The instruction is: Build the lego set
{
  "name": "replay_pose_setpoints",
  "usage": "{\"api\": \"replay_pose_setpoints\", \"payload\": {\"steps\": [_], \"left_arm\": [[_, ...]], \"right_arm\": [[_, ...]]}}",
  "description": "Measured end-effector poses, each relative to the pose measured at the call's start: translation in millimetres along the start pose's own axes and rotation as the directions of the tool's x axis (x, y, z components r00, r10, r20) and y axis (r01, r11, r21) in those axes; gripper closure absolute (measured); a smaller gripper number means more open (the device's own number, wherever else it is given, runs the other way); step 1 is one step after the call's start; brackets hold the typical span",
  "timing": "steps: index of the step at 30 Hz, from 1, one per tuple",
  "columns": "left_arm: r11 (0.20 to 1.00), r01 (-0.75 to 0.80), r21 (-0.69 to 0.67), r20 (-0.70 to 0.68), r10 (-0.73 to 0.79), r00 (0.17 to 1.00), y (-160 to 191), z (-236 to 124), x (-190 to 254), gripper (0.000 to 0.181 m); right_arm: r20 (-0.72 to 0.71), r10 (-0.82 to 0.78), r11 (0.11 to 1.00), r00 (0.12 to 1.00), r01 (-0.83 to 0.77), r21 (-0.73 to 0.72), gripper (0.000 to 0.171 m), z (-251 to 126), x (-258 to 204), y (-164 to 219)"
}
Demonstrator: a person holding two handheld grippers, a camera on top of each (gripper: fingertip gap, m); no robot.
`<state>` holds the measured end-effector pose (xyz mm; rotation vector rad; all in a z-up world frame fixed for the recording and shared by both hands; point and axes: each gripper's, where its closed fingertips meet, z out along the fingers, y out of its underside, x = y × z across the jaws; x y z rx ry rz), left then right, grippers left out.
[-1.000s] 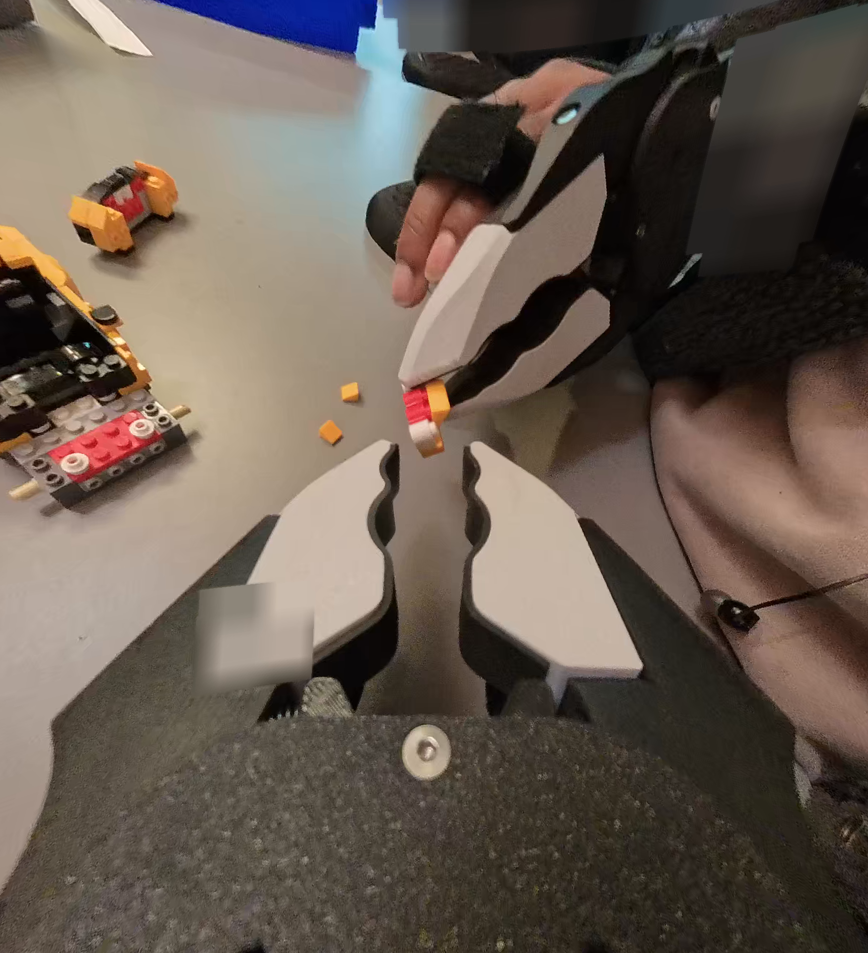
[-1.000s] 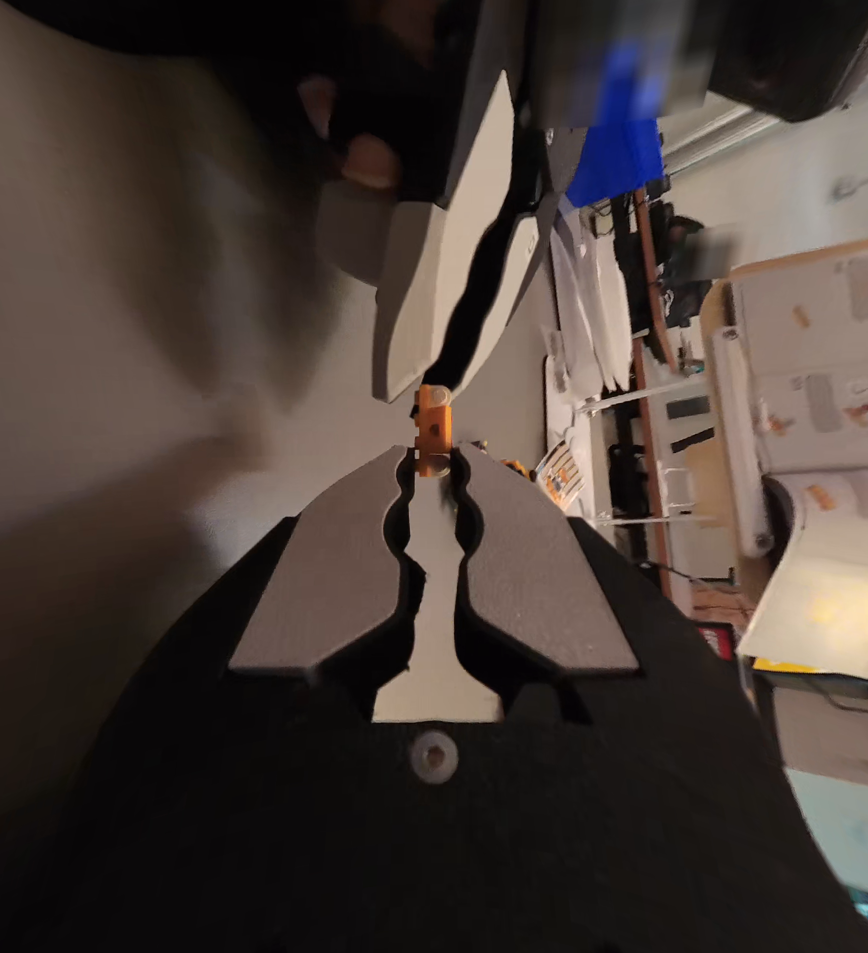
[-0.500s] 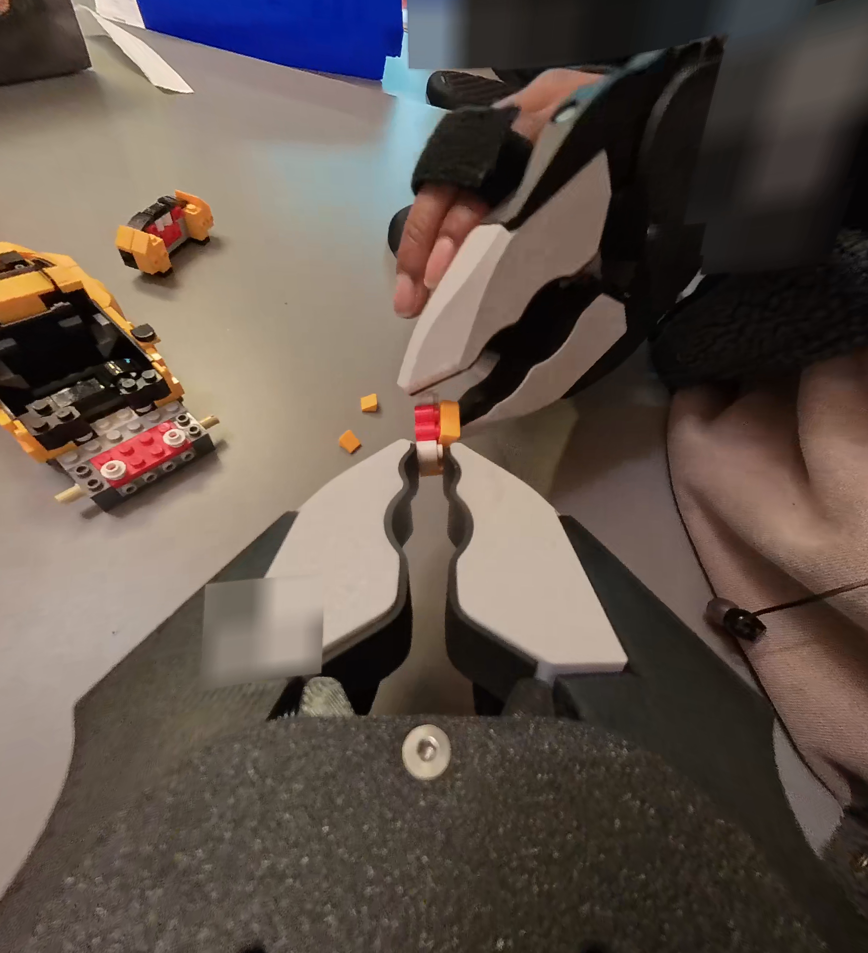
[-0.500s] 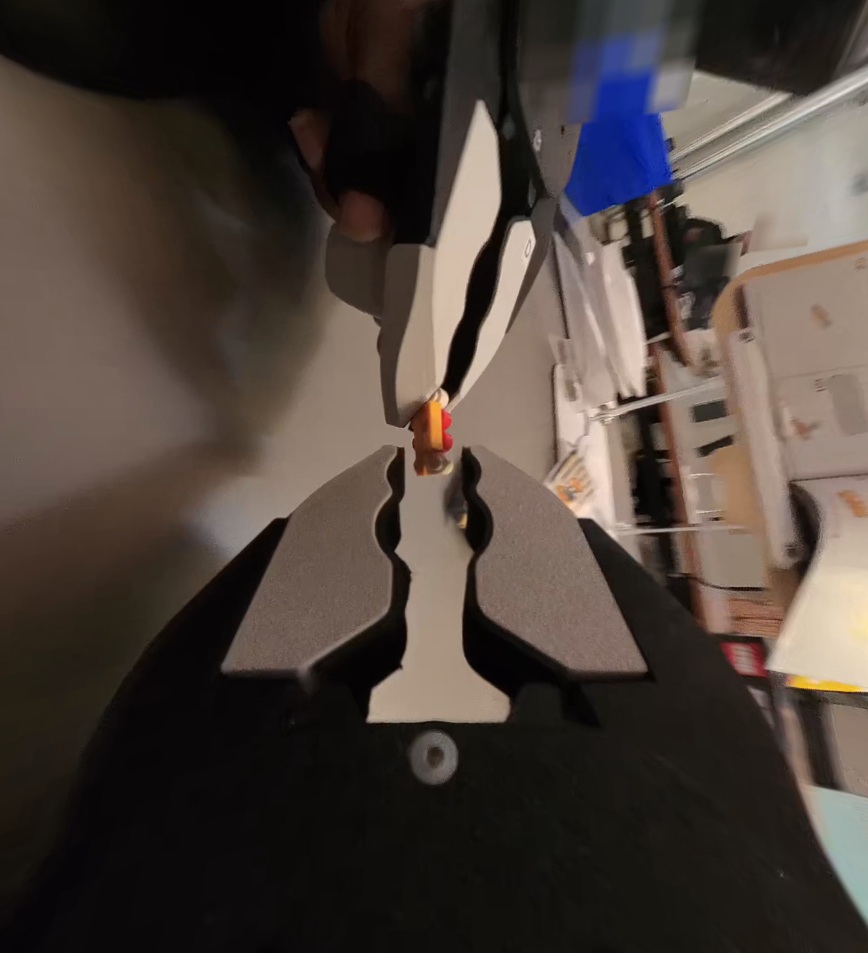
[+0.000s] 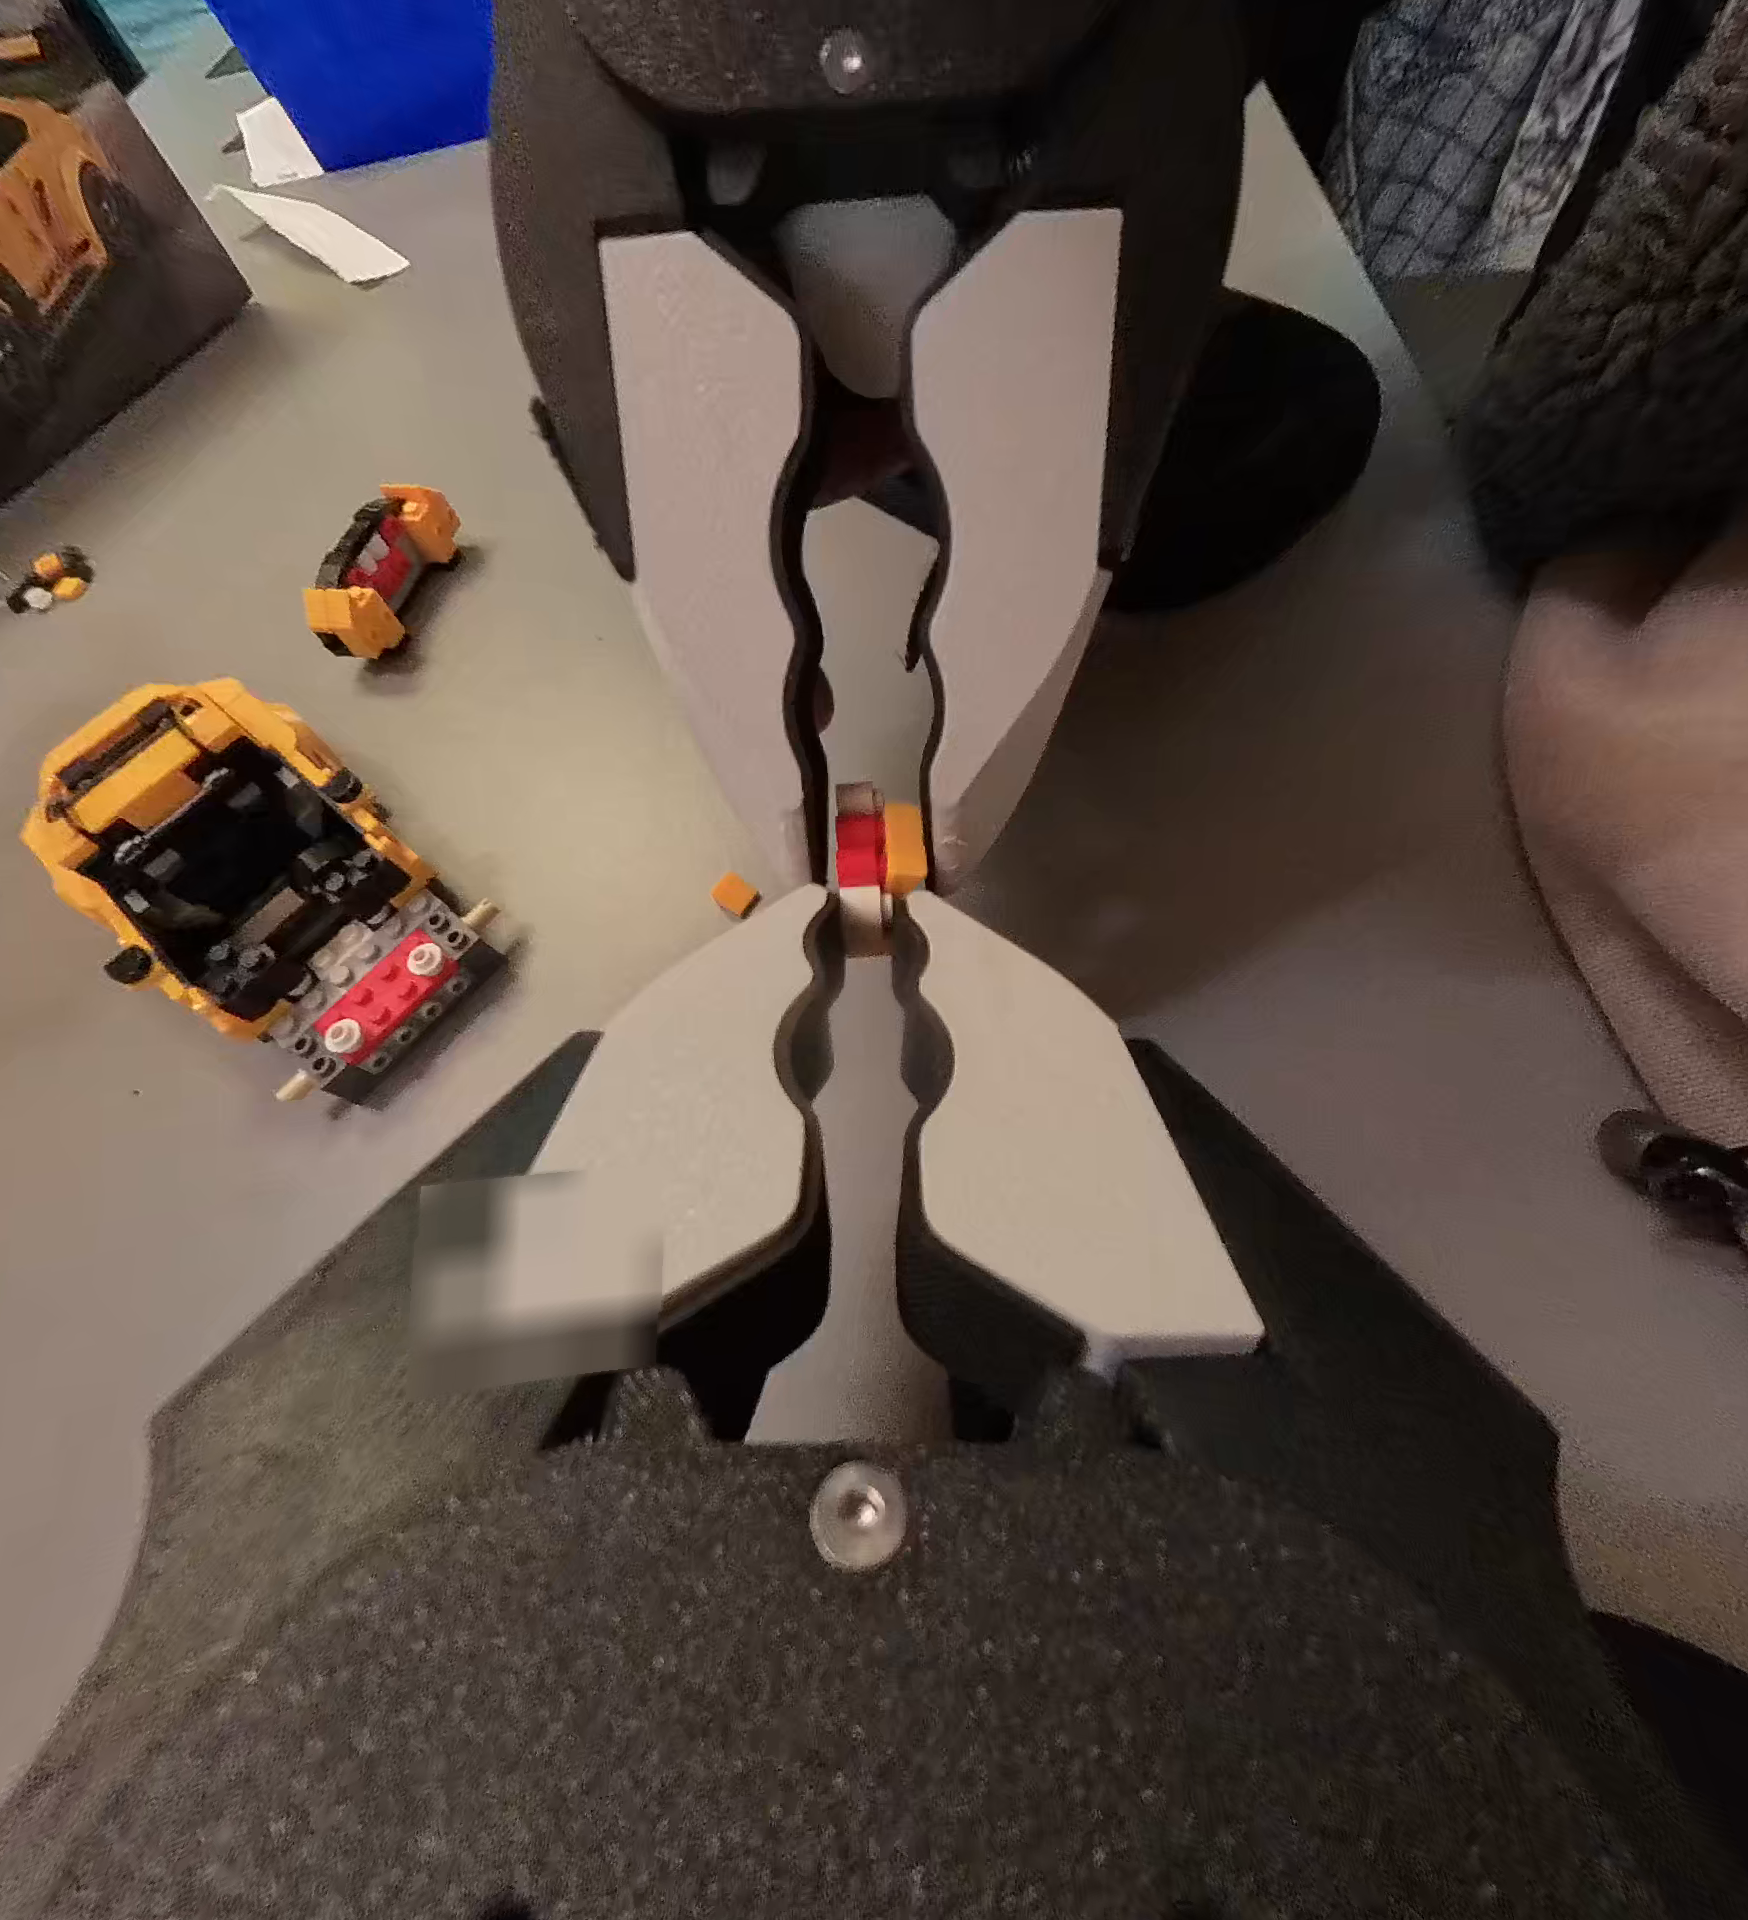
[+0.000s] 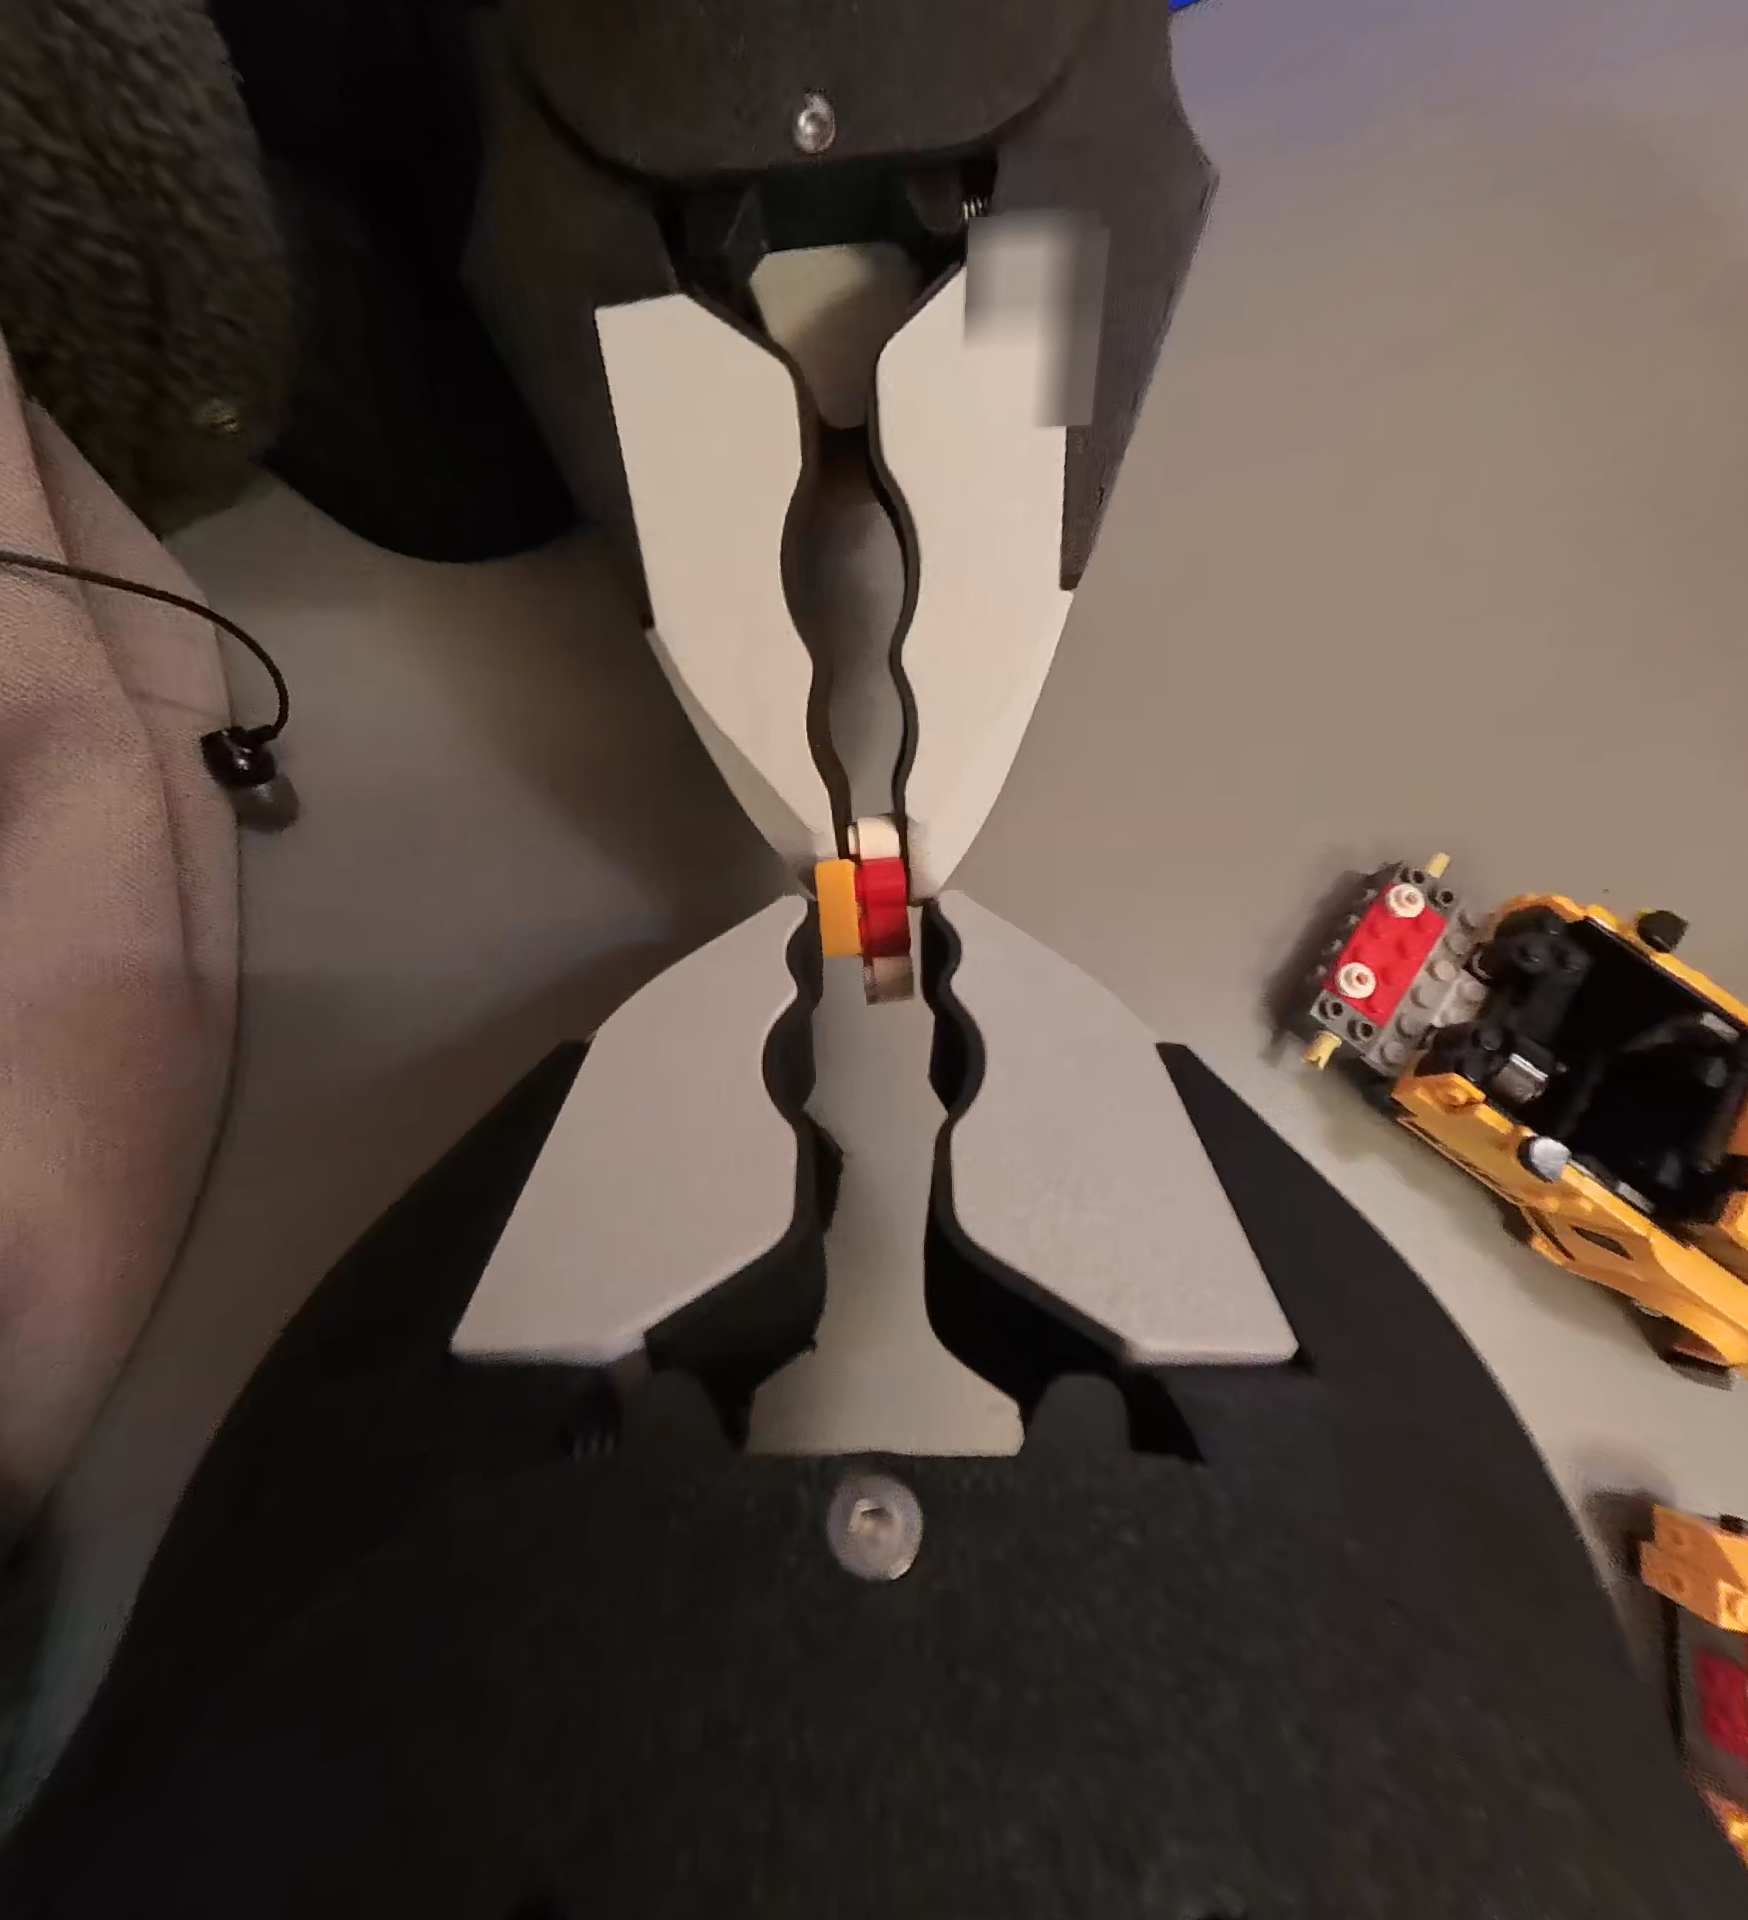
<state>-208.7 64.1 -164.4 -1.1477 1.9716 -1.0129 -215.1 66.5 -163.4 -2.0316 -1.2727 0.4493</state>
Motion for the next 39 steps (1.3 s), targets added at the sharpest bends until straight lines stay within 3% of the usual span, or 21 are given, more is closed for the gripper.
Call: {"api": "replay_pose_setpoints", "payload": {"steps": [13, 18, 28, 39], "left_arm": [[0.976, -0.202, -0.078, 0.099, 0.210, 0.973, 2.9, 2.7, 1.2, 0.173], [0.975, -0.210, -0.073, 0.106, 0.217, 0.970, 1.4, 2.4, 0.9, 0.173], [0.991, -0.131, -0.030, 0.042, 0.132, 0.990, -0.4, 2.8, 4.8, 0.173], [1.000, 0.009, 0.022, -0.028, -0.009, 1.000, -5.5, 0.3, 5.9, 0.173]], "right_arm": [[-0.023, 0.022, 0.999, 0.999, -0.023, -0.034, 0.156, 1.1, -5.3, 4.9], [-0.048, 0.028, 0.999, 0.998, -0.030, -0.033, 0.157, -0.6, -5.4, 3.3], [-0.052, -0.036, 0.998, 0.998, 0.033, -0.061, 0.158, -2.5, -8.5, 2.5], [-0.007, -0.003, 0.995, 1.000, 0.002, -0.099, 0.158, -5.7, -7.9, -0.8]]}}
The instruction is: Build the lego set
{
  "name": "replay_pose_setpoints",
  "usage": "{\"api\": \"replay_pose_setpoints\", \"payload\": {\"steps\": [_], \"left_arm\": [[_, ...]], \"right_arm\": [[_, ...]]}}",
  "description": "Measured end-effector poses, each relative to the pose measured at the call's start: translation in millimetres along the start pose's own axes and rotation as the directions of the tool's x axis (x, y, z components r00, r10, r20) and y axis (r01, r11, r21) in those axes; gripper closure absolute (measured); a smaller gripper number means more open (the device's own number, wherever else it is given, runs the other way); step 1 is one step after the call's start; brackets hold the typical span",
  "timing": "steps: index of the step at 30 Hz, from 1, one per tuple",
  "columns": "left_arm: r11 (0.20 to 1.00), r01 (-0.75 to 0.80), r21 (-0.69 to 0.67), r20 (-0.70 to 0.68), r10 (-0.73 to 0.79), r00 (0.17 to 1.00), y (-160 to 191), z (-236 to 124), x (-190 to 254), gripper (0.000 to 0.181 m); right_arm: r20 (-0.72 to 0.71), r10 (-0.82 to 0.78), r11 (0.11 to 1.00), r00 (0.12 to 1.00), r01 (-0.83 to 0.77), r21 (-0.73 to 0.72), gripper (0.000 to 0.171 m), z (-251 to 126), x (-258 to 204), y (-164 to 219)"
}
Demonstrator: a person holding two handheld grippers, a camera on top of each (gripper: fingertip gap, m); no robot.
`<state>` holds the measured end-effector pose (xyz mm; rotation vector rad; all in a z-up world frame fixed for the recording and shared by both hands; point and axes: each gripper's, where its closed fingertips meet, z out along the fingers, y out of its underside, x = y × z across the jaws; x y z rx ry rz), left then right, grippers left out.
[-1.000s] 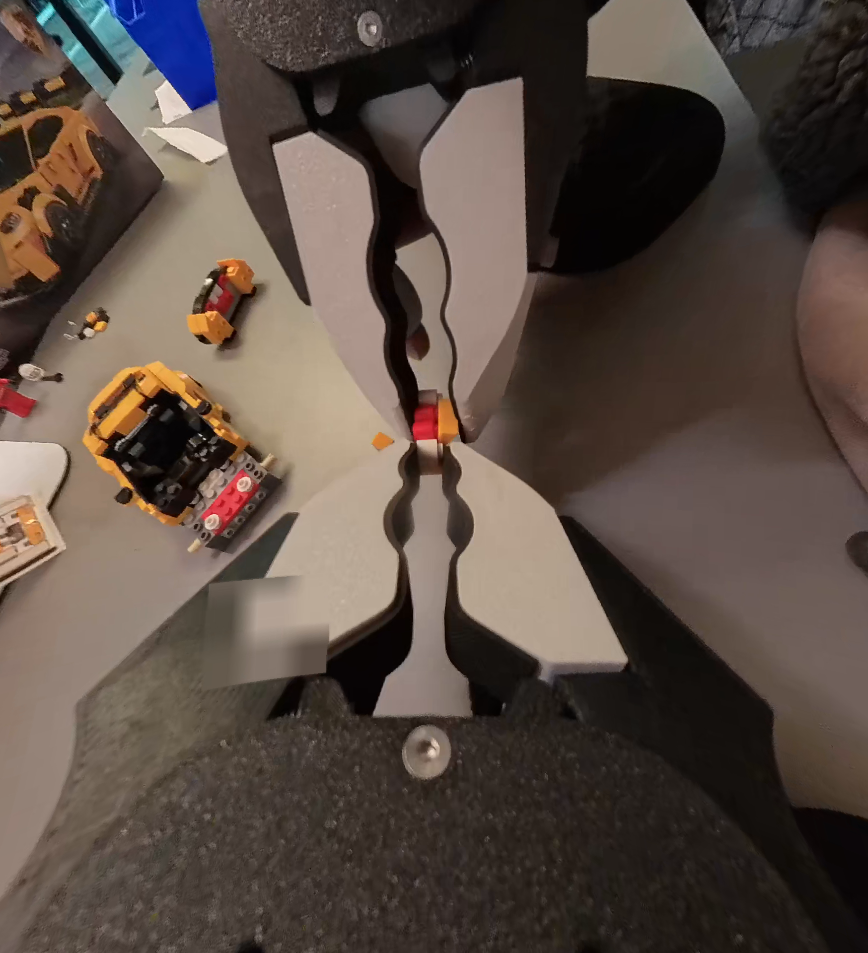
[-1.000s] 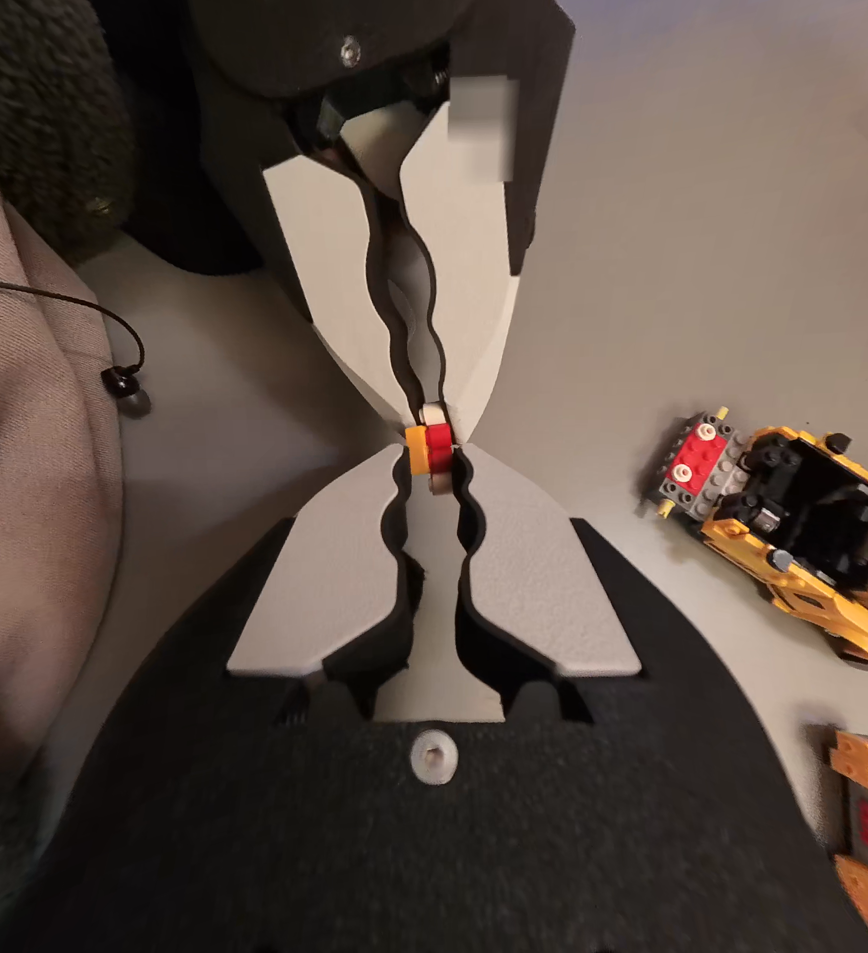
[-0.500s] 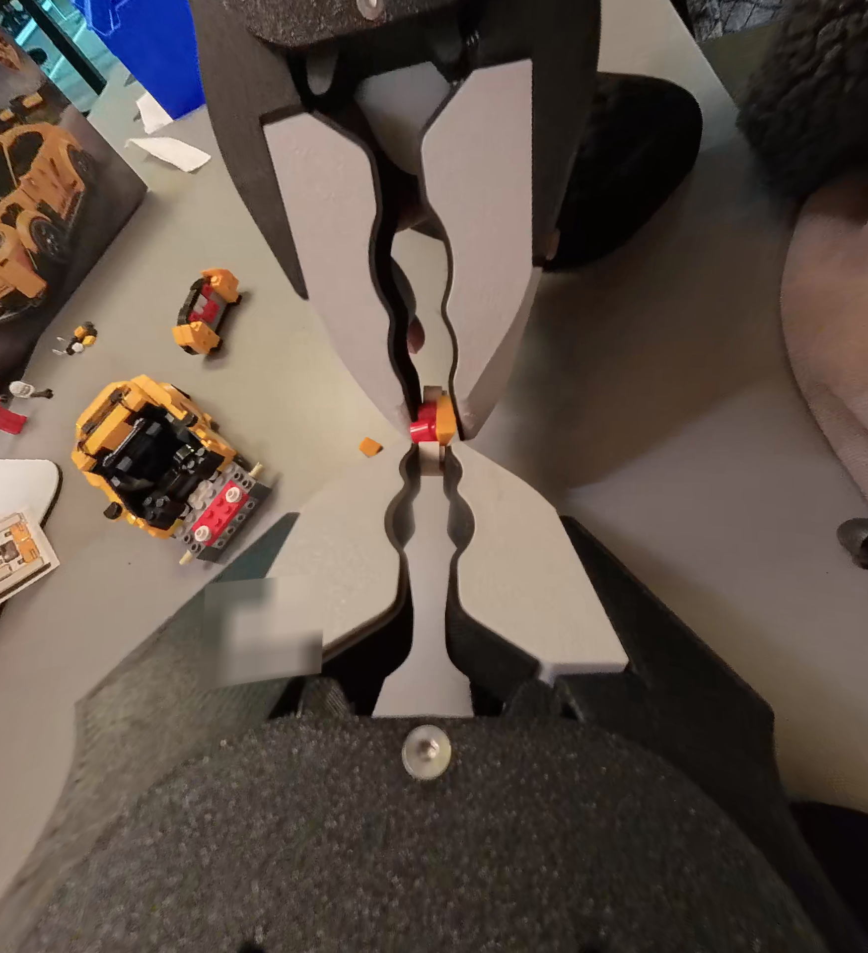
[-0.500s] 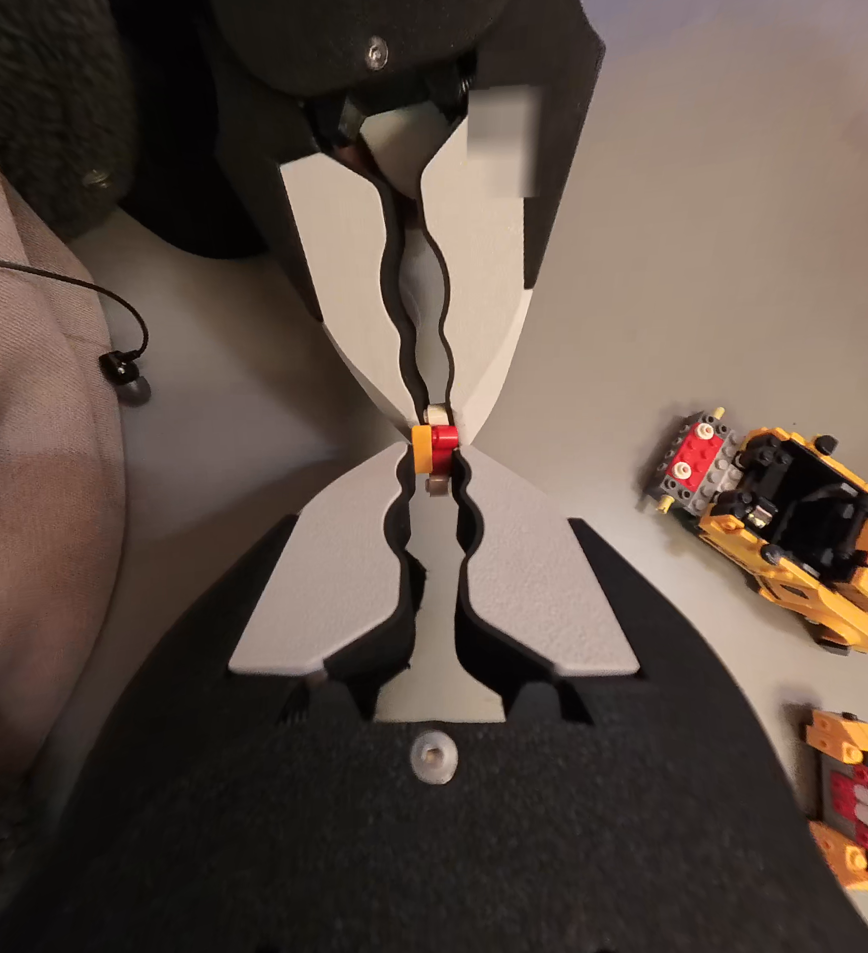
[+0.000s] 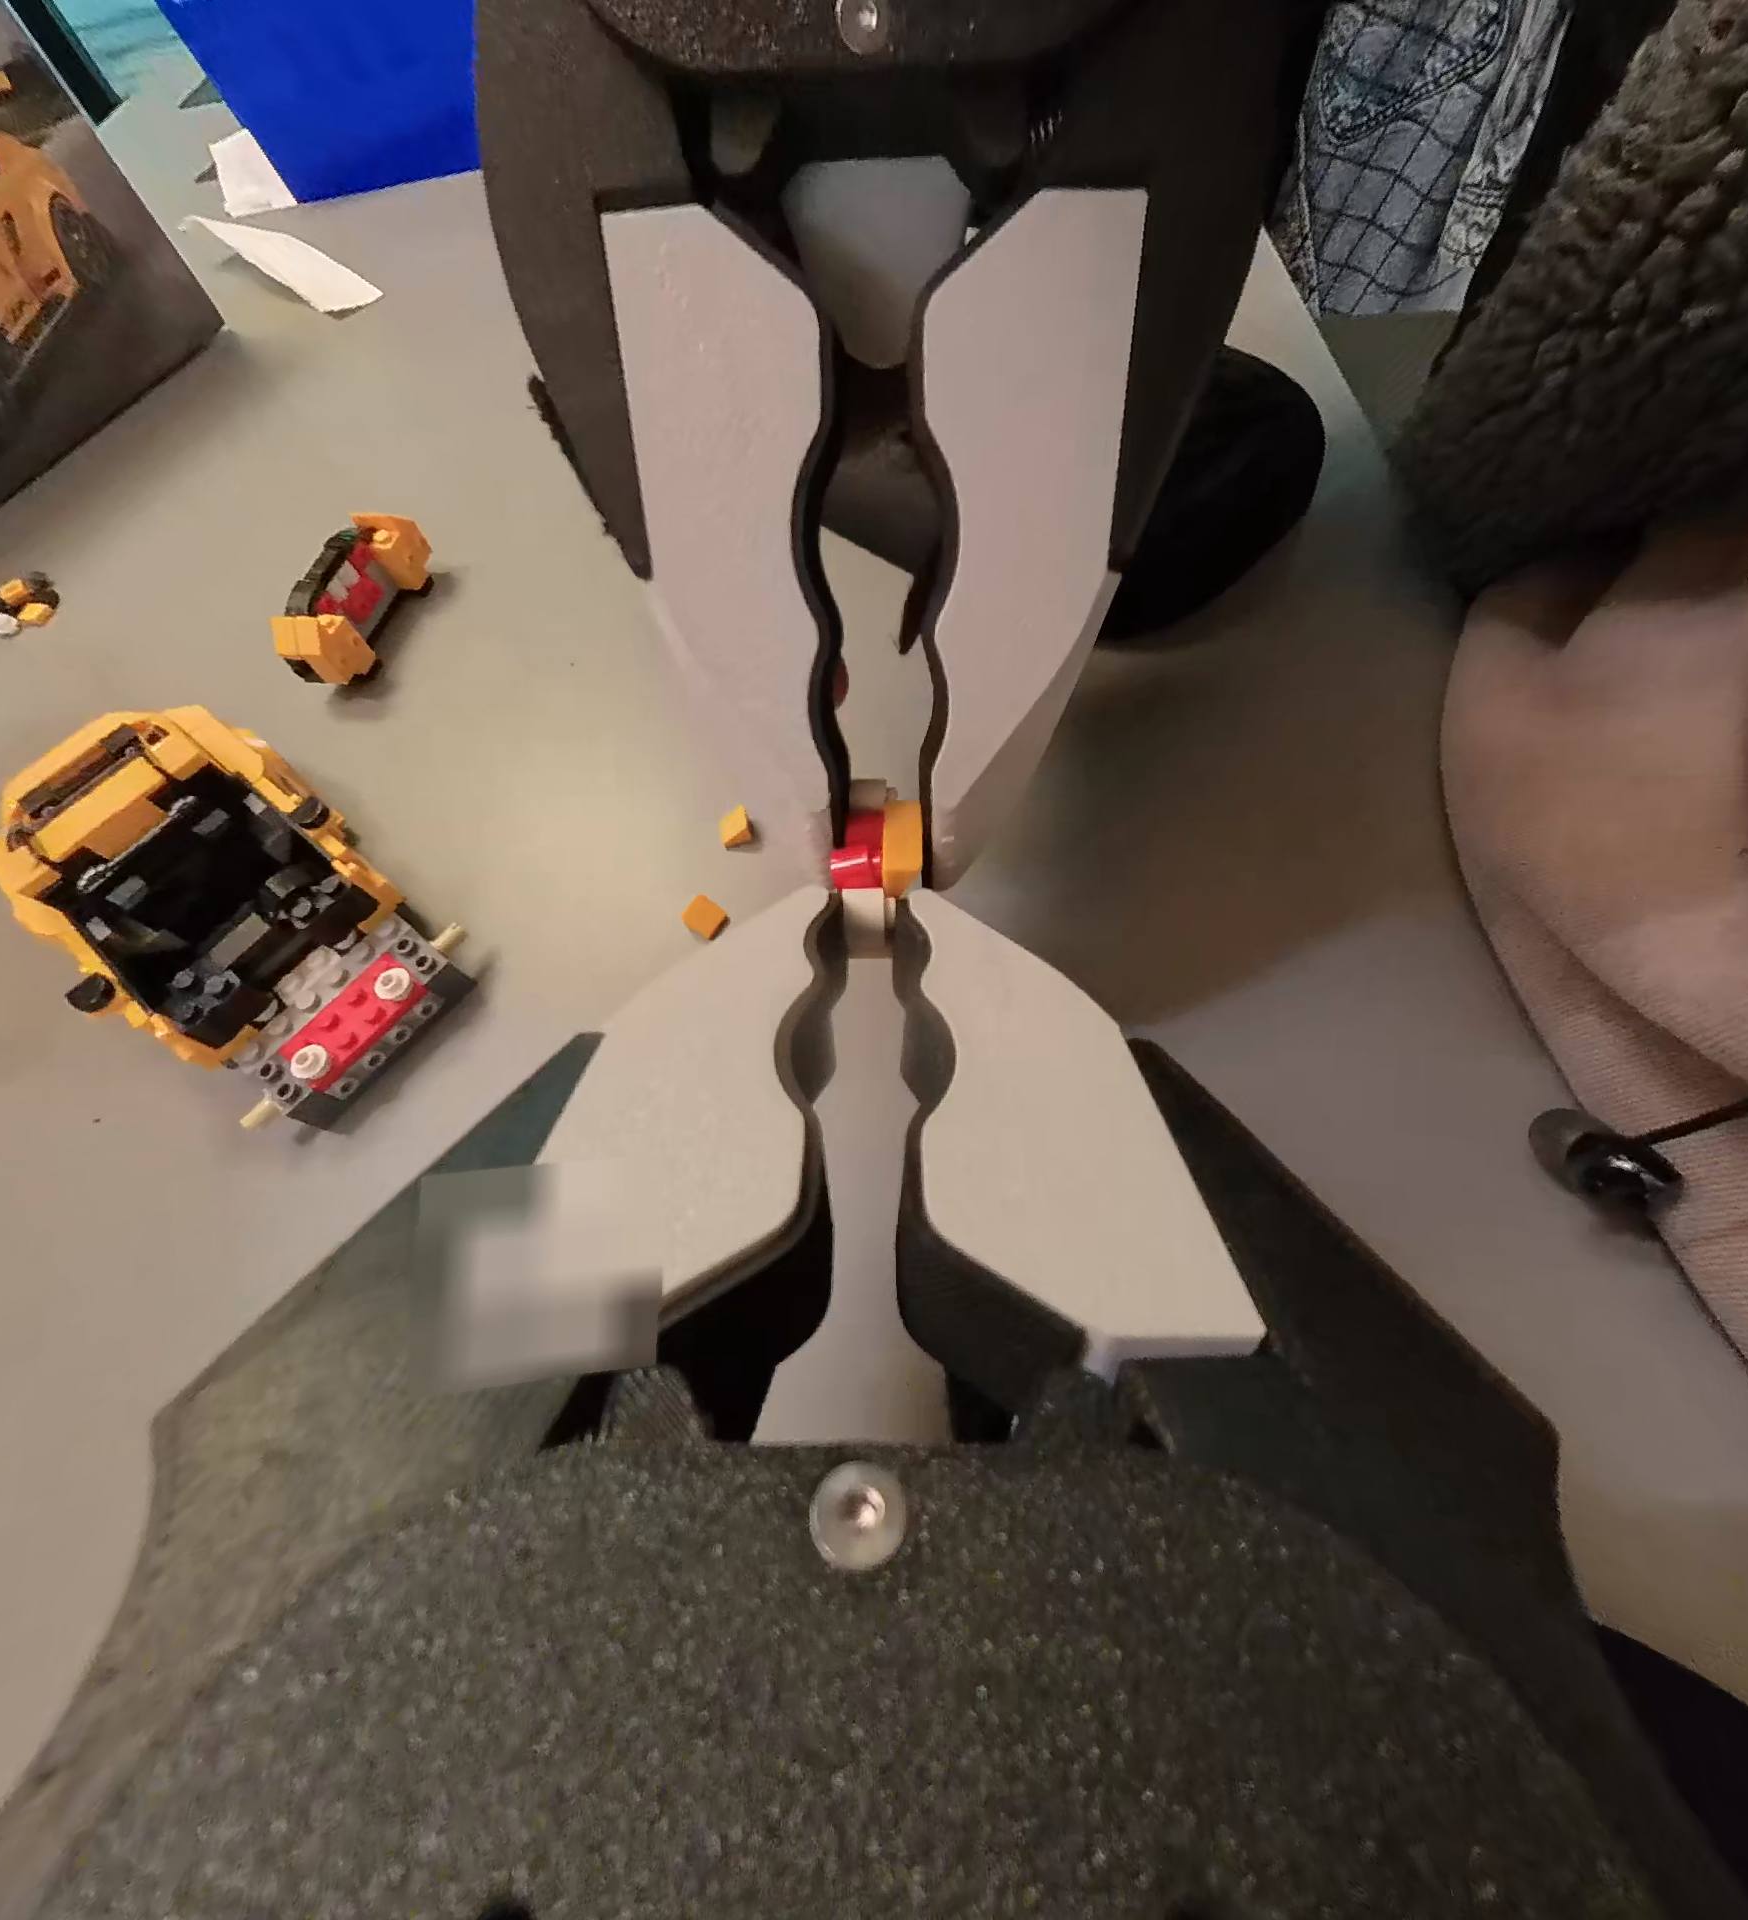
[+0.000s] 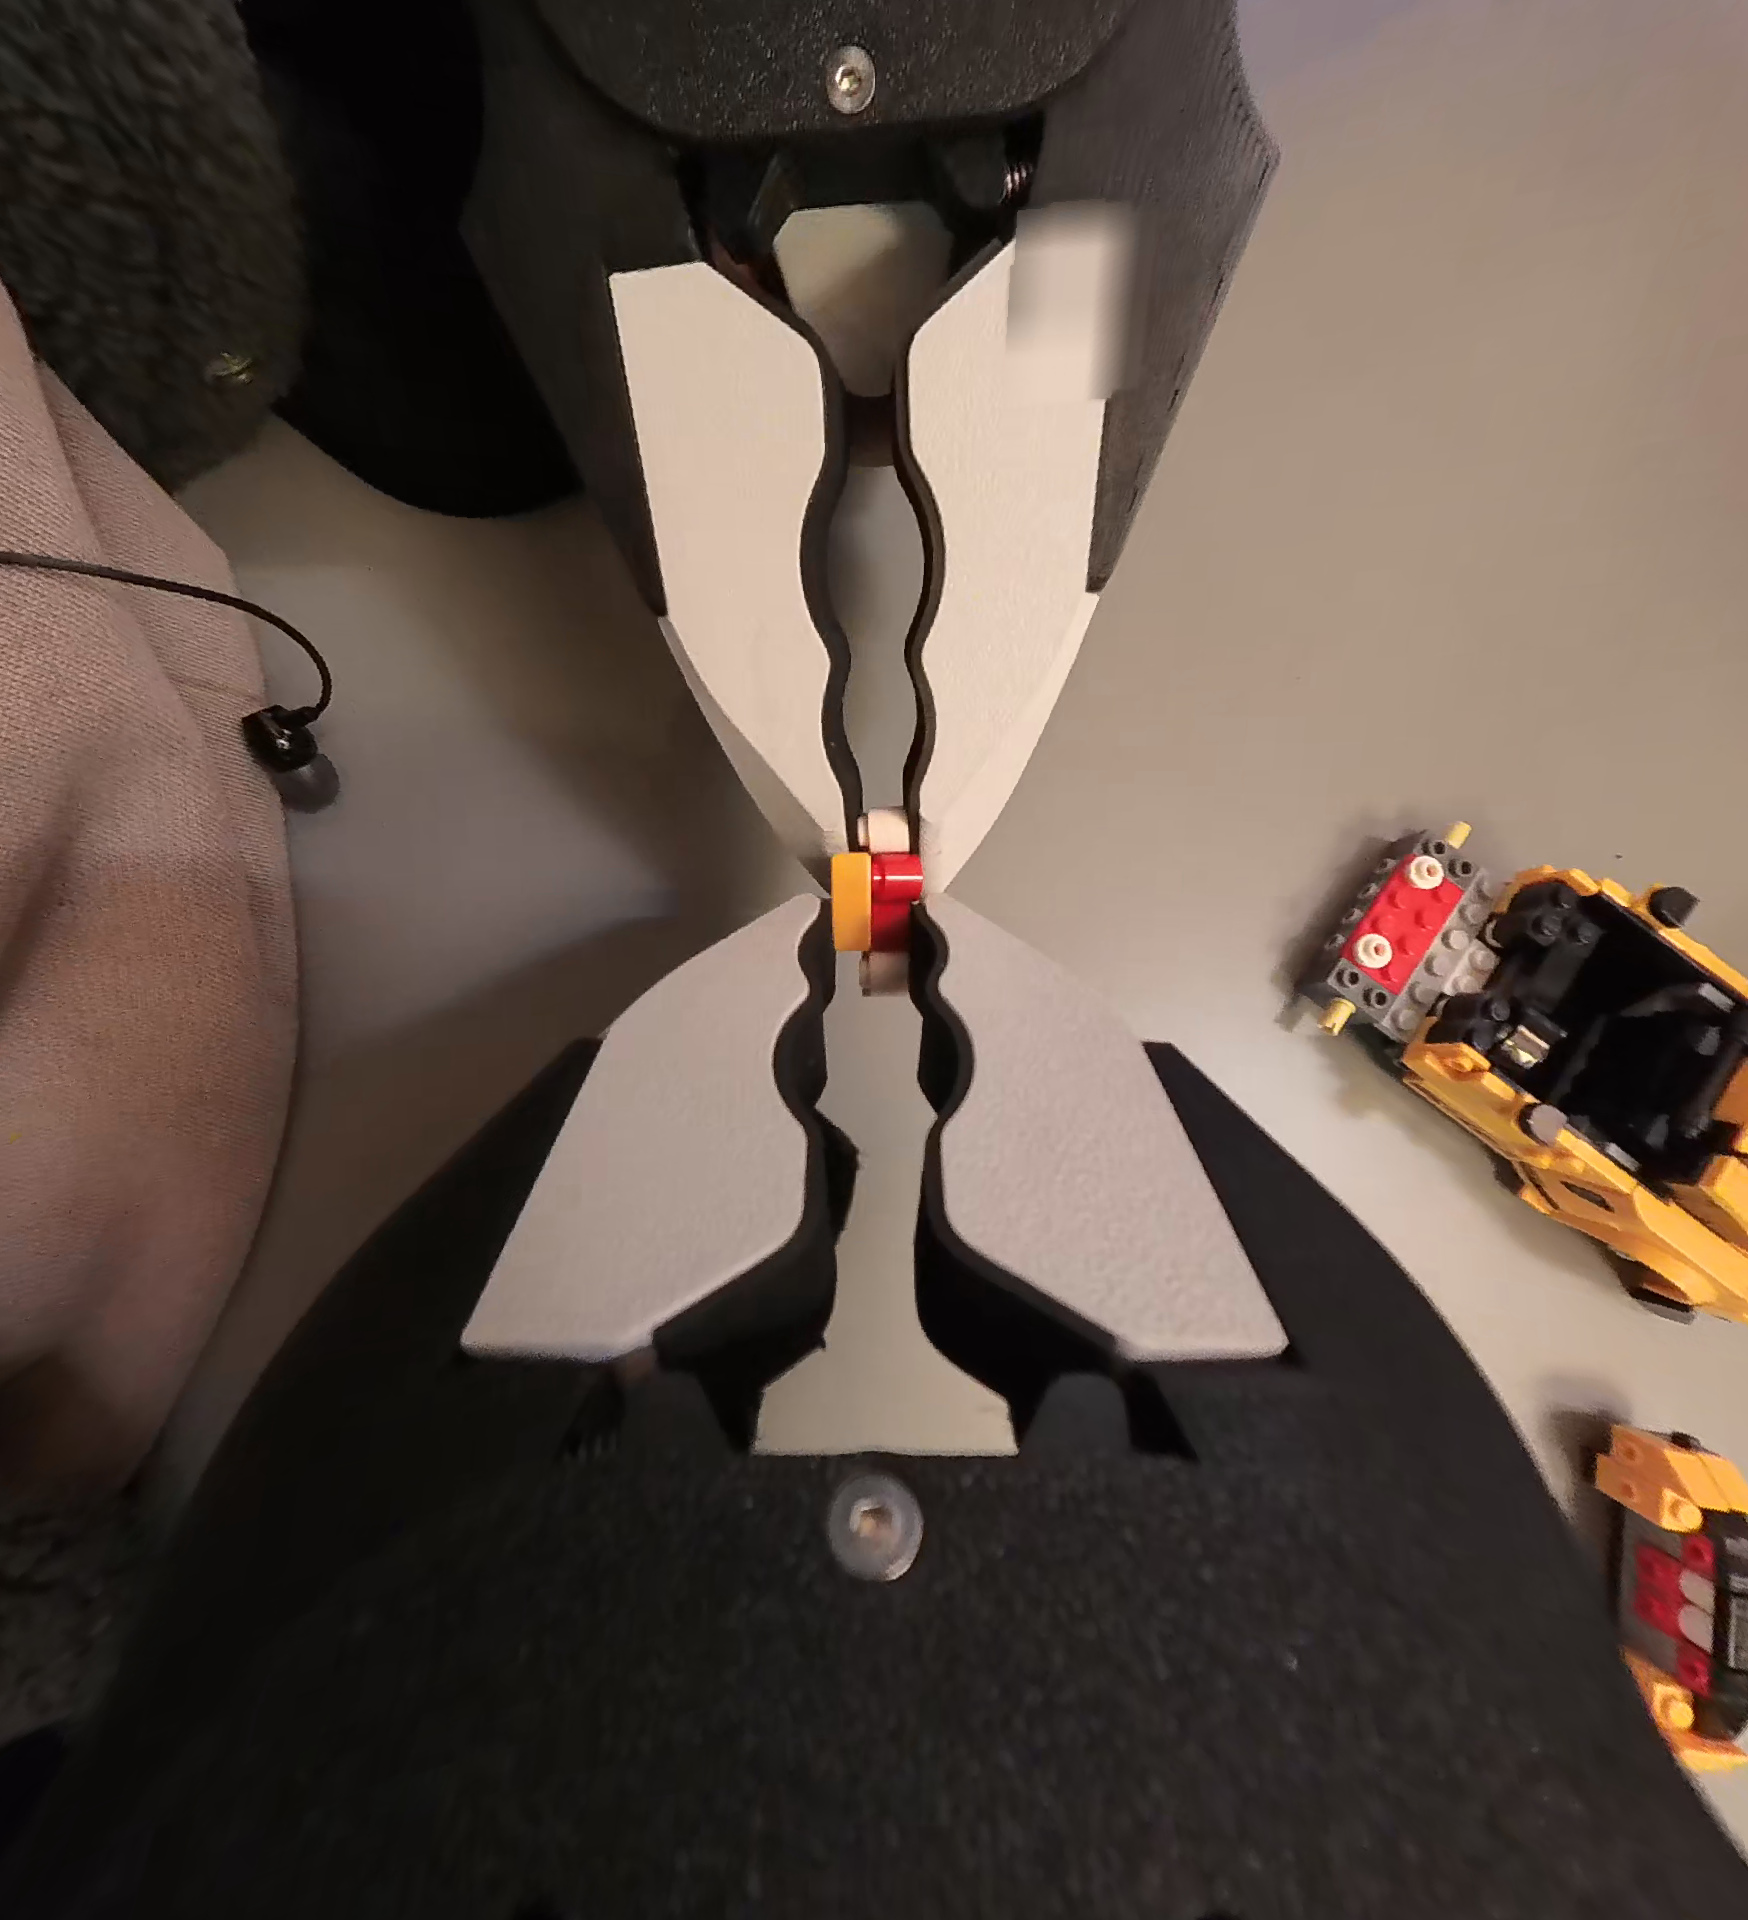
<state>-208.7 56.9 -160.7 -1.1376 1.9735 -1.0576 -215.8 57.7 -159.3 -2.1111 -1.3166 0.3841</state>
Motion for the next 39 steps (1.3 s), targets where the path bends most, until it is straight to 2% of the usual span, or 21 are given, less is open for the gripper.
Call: {"api": "replay_pose_setpoints", "payload": {"steps": [10, 15, 21, 24, 27, 39], "left_arm": [[0.993, 0.120, -0.011, -0.094, -0.120, 0.988, 5.7, 3.1, 5.6, 0.173], [0.989, 0.090, -0.118, -0.103, -0.103, 0.989, 27.6, 14.0, 11.3, 0.173], [0.985, 0.088, -0.149, -0.123, -0.107, 0.987, 32.8, 17.6, 15.0, 0.158], [0.984, 0.100, -0.148, -0.119, -0.118, 0.986, 32.1, 18.2, 14.0, 0.159], [0.979, 0.077, -0.187, -0.120, -0.100, 0.988, 36.1, 21.2, 18.6, 0.167], [0.979, -0.024, -0.203, -0.106, 0.002, 0.994, 38.0, 22.2, 21.3, 0.168]], "right_arm": [[0.069, 0.060, 0.998, 0.996, -0.060, 0.003, 0.159, 5.8, -4.0, 4.3], [0.043, 0.012, 0.999, 0.999, -0.010, -0.046, 0.159, 23.4, -6.8, 19.8], [0.014, -0.029, 0.994, 0.999, 0.031, -0.103, 0.158, 31.7, -9.3, 28.9], [0.022, -0.029, 0.992, 0.999, 0.032, -0.121, 0.159, 34.7, -11.0, 31.6], [0.029, -0.018, 0.989, 0.999, 0.022, -0.146, 0.158, 37.6, -12.0, 35.6], [0.052, 0.079, 0.991, 0.996, -0.073, -0.110, 0.159, 37.4, -16.5, 35.5]]}}
